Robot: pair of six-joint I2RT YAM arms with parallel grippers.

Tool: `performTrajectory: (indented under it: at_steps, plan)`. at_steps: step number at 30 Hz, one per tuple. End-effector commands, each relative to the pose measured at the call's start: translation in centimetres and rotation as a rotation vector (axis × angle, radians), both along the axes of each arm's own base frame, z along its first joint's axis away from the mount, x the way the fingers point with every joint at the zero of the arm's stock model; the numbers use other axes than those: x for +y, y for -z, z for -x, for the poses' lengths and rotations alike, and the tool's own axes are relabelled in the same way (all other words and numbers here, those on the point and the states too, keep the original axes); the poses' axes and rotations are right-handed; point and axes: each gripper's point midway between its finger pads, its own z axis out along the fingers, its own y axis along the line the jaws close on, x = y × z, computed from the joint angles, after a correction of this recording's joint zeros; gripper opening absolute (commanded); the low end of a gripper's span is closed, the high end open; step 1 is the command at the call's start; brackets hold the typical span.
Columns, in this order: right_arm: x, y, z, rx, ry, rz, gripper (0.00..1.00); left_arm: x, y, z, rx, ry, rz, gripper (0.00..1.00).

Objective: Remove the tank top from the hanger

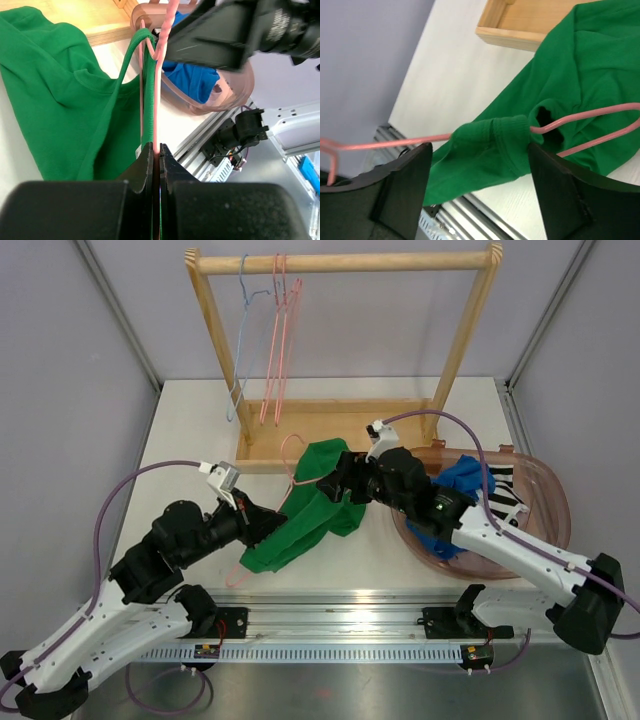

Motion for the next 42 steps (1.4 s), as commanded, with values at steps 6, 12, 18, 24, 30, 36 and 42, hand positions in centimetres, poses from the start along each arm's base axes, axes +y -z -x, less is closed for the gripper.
performTrajectory:
  at_steps: [6, 12, 18, 24, 30, 36, 42]
  plan:
    - [-0.3, 0.2, -2.7, -0.093, 0.165, 0.151, 0.57, 0.6, -3.1, 0.2, -0.061, -0.022, 0.070, 0.00]
    - [-1.8, 0.2, -3.0, -0.133, 0.202, 0.204, 0.16, 1.5, -2.9, -0.3, -0.056, -0.068, 0.022, 0.00]
    - [-4.6, 1.1, -5.3, -0.147, 0.308, 0.352, 0.00, 2.3, -2.5, 0.8, -0.059, -0.041, -0.006, 0.00]
    - [-8.5, 2.0, -8.9, -0.121, 0.442, 0.467, 0.00, 3.3, -2.6, 2.7, -0.067, 0.003, -0.010, 0.00]
    - [-8.8, 3.6, -10.8, -0.067, 0.413, 0.510, 0.00, 5.1, -3.1, 3.6, -0.081, -0.021, -0.013, 0.00]
    - [-2.7, 0.8, -5.5, -0.035, 0.043, 0.211, 0.00, 5.5, -7.4, 4.1, -0.219, -0.012, 0.103, 0.00]
    - [-0.7, -5.5, 1.9, -0.055, -0.241, -0.088, 0.00, 2.3, -12.9, 4.4, -0.363, 0.134, 0.180, 0.00]
